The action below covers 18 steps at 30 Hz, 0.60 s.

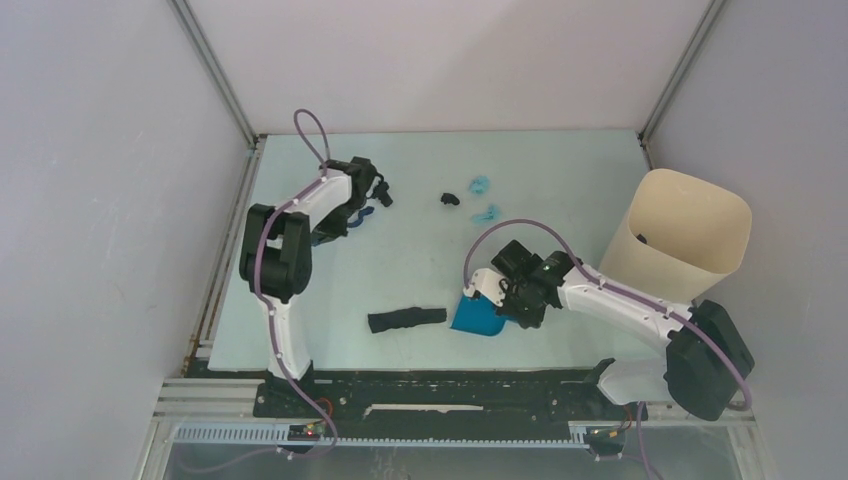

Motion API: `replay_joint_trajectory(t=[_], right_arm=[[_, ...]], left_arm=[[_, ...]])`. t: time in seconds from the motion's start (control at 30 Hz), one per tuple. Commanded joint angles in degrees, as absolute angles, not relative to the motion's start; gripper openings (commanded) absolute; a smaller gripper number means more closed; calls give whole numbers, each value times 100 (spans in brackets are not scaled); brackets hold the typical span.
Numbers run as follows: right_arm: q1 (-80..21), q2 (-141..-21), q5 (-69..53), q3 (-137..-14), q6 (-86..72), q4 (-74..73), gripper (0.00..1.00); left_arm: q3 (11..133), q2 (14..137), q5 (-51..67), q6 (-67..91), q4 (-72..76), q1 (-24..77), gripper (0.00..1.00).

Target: Sweep away the paper scraps from the table

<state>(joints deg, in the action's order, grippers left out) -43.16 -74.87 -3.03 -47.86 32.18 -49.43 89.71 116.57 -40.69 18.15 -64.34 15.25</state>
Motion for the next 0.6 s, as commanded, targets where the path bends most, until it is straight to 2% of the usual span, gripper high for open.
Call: replay_joint_trajectory(t=[0.0,0.13,0.4,0.57], right_arm=[[-4368,-7333,-47,-4635,3200,-4940,0],[-4333,-7351,145,-4437,3267,-4842,0],[-4386,-7587,323,-4297,3266,-4803,0],[-4507,-7735,435,-4301,3205,-4870,0]], left_arm=[[8775,10917,-2624,2015,-6379,2040,0],[8391,10469,-1894,2211,-6369,2685,0],[8726,10047,-1005,2447,-6448,4184,0],[9072,9839,-91,2427,-6245,4471,0]])
